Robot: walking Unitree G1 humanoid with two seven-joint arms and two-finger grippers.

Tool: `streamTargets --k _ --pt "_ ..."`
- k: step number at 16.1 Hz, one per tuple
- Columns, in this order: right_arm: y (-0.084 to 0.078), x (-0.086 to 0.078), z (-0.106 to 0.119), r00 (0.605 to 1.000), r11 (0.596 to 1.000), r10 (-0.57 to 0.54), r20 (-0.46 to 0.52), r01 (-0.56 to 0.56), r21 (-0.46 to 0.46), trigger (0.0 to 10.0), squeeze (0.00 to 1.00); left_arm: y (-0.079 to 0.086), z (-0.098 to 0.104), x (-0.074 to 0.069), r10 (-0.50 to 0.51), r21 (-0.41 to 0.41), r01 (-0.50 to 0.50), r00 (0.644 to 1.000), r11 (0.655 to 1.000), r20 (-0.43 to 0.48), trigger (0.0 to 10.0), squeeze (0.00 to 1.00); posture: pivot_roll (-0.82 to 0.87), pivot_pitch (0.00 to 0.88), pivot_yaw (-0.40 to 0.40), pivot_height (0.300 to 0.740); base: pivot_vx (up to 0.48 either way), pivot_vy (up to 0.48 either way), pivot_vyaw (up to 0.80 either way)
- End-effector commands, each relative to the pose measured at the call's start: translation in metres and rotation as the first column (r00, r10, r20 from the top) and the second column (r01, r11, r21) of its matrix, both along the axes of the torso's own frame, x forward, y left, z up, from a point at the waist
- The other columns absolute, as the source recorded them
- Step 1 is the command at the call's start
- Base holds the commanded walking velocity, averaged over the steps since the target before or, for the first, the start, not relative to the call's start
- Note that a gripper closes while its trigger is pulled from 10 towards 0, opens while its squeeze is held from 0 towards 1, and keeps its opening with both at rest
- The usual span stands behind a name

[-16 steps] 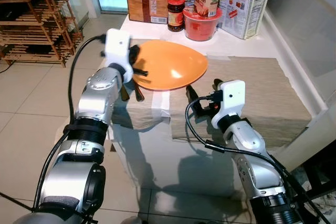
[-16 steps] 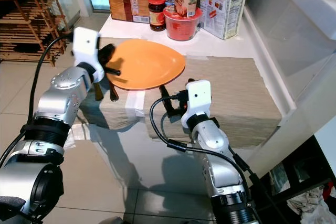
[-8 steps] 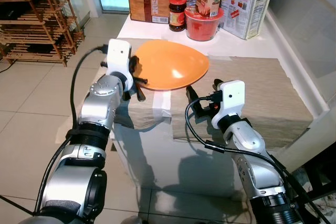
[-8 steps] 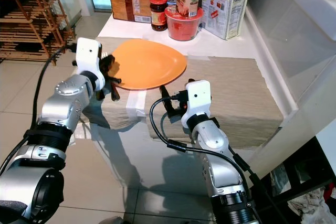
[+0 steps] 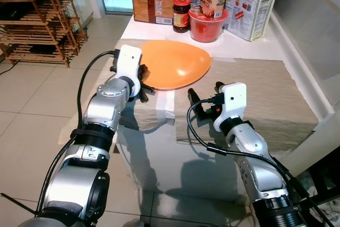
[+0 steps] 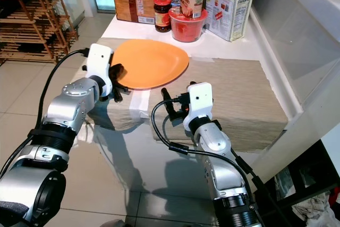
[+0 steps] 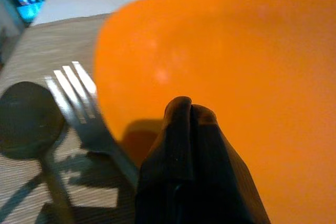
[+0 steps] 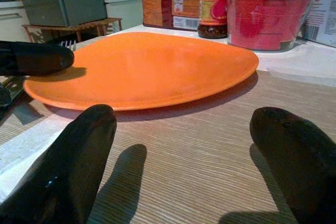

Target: Setting the table

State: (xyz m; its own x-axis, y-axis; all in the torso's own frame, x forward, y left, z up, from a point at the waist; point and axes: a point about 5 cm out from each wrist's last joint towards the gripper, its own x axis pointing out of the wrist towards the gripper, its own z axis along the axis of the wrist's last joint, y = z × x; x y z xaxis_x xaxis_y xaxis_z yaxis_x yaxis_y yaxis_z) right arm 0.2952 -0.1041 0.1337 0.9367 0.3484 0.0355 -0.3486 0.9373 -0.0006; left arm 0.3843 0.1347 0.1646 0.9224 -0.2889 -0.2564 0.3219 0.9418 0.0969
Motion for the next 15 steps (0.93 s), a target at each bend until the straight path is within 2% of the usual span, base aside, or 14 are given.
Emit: streamTargets --k 1,2,4,7,8,9,10,12,14,15 --pt "0.002 0.002 0.003 1.0 1.0 0.011 0.007 -0.011 -0.003 10.0 0.0 -0.007 -0.017 -0.005 -0.042 0.027 0.044 0.995 0.999 -0.091 10.0 0.0 0.01 0.011 0.02 0.74 0.0 0.0 0.0" --pt "0.002 0.002 0.003 1.0 1.0 0.011 0.007 -0.011 -0.003 10.0 0.0 -0.008 -0.017 -0.005 -0.05 0.027 0.052 0.995 0.998 -0.091 10.0 0.0 0.01 0.011 0.02 0.74 0.0 0.0 0.0" --pt "0.002 0.002 0.002 1.0 1.0 0.013 0.001 -0.013 -0.003 10.0 0.0 -0.022 -0.005 -0.004 -0.144 0.034 0.146 0.988 0.989 -0.05 10.0 0.0 0.01 0.011 0.021 0.74 0.0 0.0 0.0" --pt "0.003 0.002 0.002 1.0 1.0 0.013 -0.002 -0.013 -0.003 10.0 0.0 -0.029 0.018 -0.001 -0.207 0.055 0.202 0.972 0.978 0.108 10.0 0.0 0.01 0.009 0.022 0.74 0.0 0.0 0.0" --pt "0.003 0.002 0.002 1.0 1.0 0.013 -0.003 -0.013 -0.003 10.0 0.0 -0.03 0.026 0.0 -0.219 0.042 0.215 0.965 0.976 0.147 10.0 0.0 0.01 0.006 0.022 0.74 0.0 0.0 0.0" --pt "0.003 0.002 0.001 1.0 1.0 0.014 -0.003 -0.014 -0.004 10.0 0.0 -0.033 0.043 0.002 -0.236 0.034 0.235 0.945 0.971 0.225 10.0 0.0 0.01 0.0 0.021 0.74 0.0 0.0 0.0" --pt "0.003 0.002 0.001 1.0 1.0 0.014 -0.002 -0.014 -0.005 10.0 0.0 -0.033 0.05 0.003 -0.239 0.015 0.243 0.94 0.97 0.243 10.0 0.0 0.01 0.0 0.021 0.74 0.0 0.0 0.0" --pt "0.003 0.003 0.001 1.0 1.0 0.015 -0.001 -0.015 -0.005 10.0 0.0 -0.03 0.053 0.006 -0.232 0.027 0.232 0.943 0.972 0.24 10.0 0.0 0.01 0.0 0.021 0.74 0.0 0.0 0.0" --pt "0.004 0.003 0.001 1.0 1.0 0.017 -0.001 -0.017 -0.005 10.0 0.0 -0.023 0.043 0.01 -0.228 0.094 0.215 0.959 0.972 0.17 10.0 0.0 0.01 0.0 0.021 0.74 0.0 0.0 0.0" --pt "0.004 0.003 0.001 1.0 1.0 0.019 0.0 -0.019 -0.006 10.0 0.0 -0.016 0.034 0.013 -0.218 0.142 0.203 0.971 0.969 0.096 10.0 0.0 0.01 0.0 0.021 0.74 0.0 0.0 0.0"
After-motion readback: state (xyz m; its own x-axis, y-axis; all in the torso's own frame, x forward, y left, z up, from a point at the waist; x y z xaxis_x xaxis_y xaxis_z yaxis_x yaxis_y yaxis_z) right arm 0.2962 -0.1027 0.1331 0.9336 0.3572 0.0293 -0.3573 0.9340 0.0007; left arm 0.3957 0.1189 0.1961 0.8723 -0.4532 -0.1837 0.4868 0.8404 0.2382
